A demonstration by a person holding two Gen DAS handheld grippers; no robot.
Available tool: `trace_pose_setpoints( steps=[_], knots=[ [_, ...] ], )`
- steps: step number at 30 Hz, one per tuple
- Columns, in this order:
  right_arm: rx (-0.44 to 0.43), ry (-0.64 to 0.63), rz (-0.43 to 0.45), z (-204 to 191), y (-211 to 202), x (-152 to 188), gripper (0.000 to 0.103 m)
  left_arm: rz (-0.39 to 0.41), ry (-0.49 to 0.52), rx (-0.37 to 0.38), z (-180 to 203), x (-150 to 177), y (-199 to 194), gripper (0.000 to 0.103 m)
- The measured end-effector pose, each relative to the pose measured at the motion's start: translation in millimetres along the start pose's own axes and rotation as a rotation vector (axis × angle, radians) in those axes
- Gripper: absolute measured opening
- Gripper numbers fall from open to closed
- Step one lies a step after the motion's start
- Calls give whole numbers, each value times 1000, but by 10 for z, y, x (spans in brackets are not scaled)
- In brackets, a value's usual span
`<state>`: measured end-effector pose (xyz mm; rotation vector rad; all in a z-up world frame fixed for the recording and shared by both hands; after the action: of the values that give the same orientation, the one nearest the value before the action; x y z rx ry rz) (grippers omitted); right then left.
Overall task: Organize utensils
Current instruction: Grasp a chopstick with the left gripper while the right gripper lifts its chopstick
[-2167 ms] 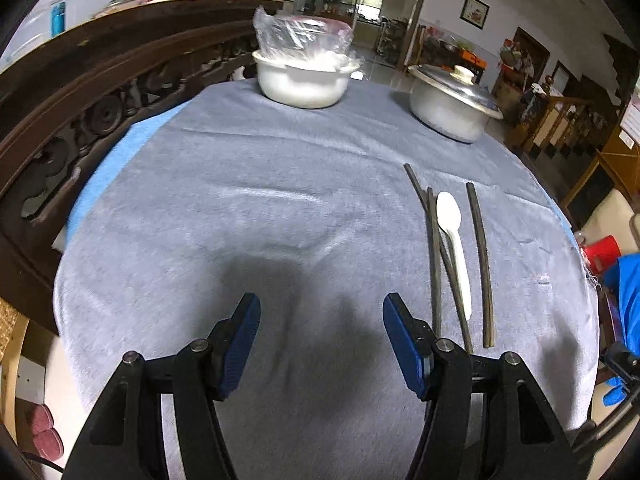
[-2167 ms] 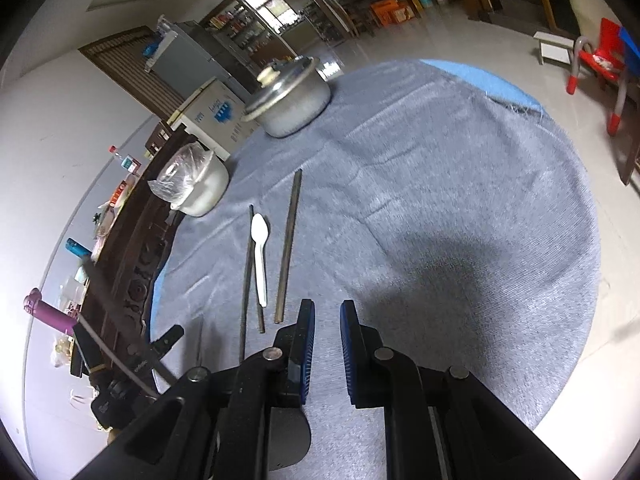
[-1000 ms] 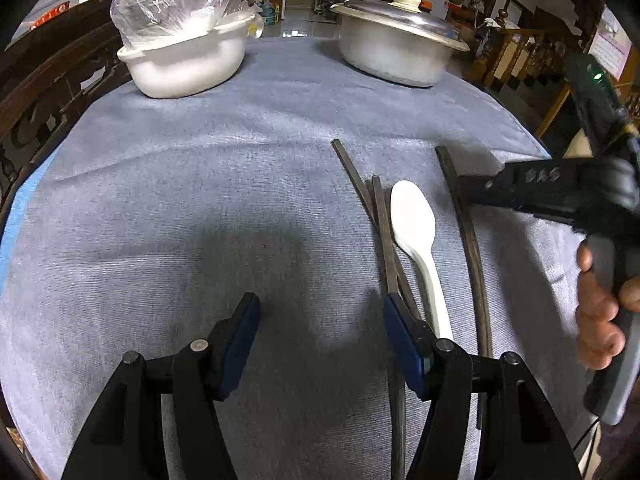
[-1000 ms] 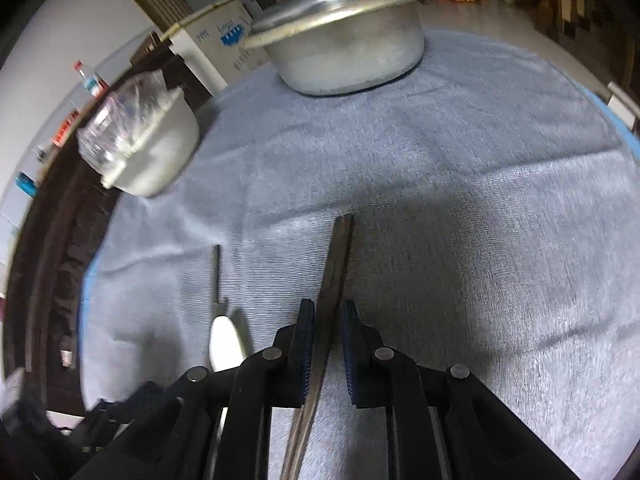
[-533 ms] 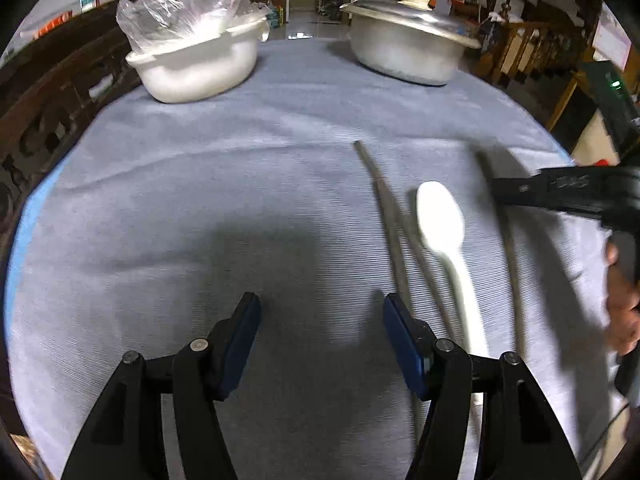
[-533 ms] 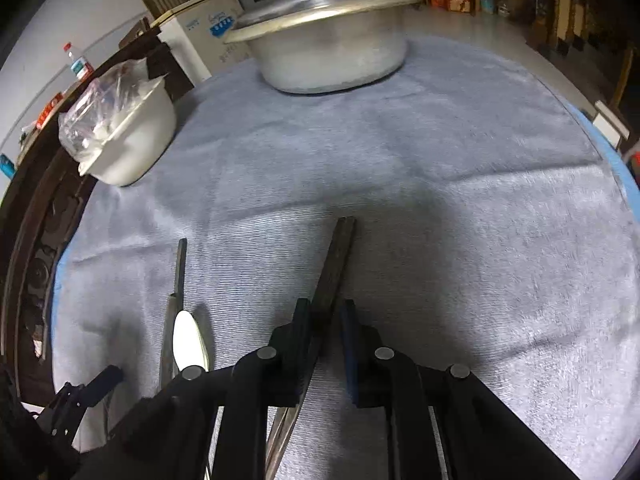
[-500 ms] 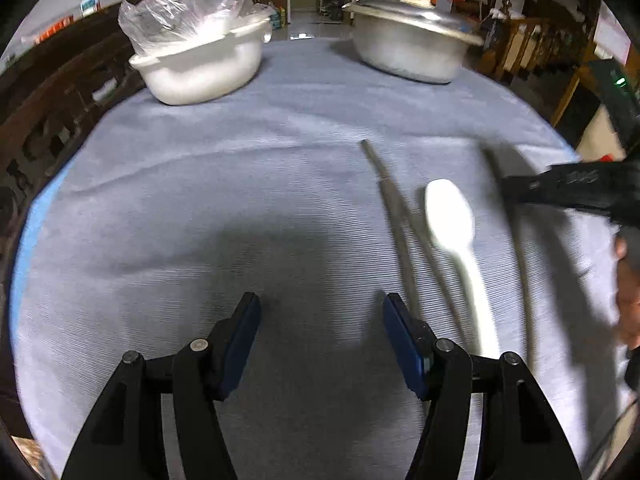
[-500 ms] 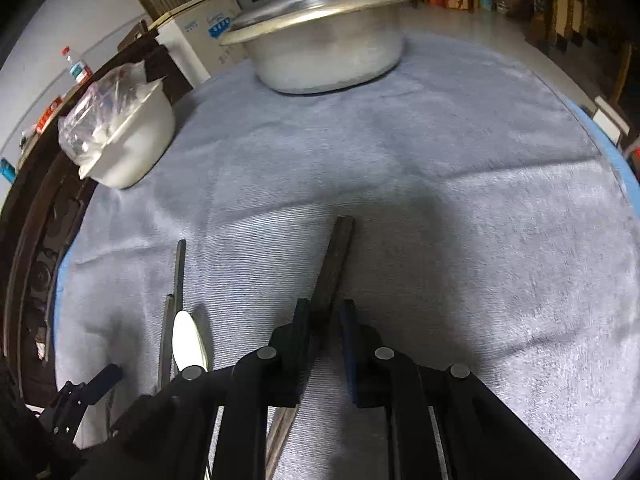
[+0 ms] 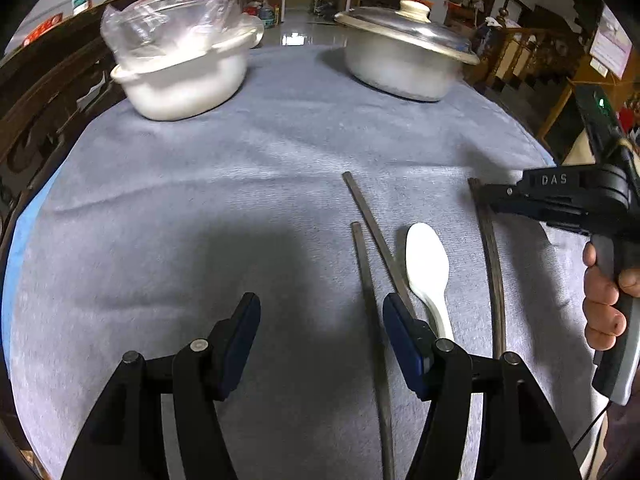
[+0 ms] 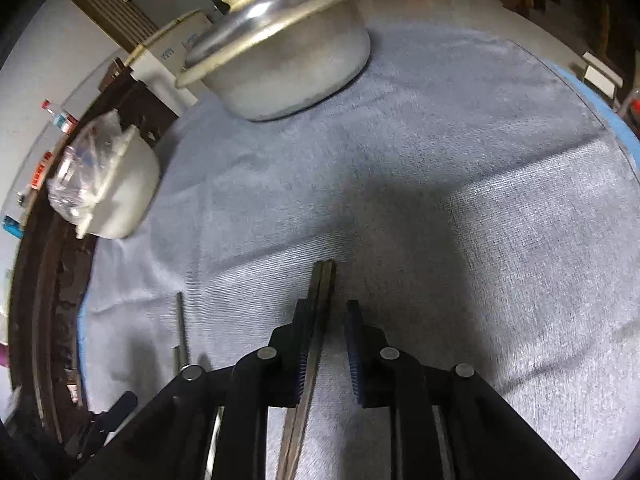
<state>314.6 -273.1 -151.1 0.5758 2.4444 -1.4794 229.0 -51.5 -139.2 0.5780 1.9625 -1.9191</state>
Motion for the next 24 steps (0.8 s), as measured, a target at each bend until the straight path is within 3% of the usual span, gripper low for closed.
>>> trace_pose_setpoints(
  steps=[3, 8, 12, 15, 18, 24],
  knots=[
    [49, -43, -3, -37, 2, 9, 13, -29, -3, -14, 2, -25, 93, 65],
    [126, -47, -5, 15, -54, -25, 13, -39, -9, -48, -85, -69, 122, 66],
    [111, -3, -48, 24, -20, -91, 15, -69, -23, -15, -140, -102, 159, 66],
    [181, -24, -77, -72, 37, -135, 16, -76, -27, 29, -96, -129, 123, 66],
    [255, -60, -120, -174, 118, -189, 16, -71, 12, -22, -5, -163, 119, 66],
    [364, -176, -171, -367, 261, -222, 12, -161, 44, -40, 84, -310, 292, 66]
  ],
)
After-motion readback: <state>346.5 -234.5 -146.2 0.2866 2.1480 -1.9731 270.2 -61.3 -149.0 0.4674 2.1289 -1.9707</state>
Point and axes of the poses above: each gripper's, at about its wrist camera, not at the fingertips, and y roughly the way its jaws point, z to its right, x to its underside, the point moved 2 cm from there along y, roughly the way its jaws point, and after that the axes turned 8 degrees about -x, right-handed, at the moved point
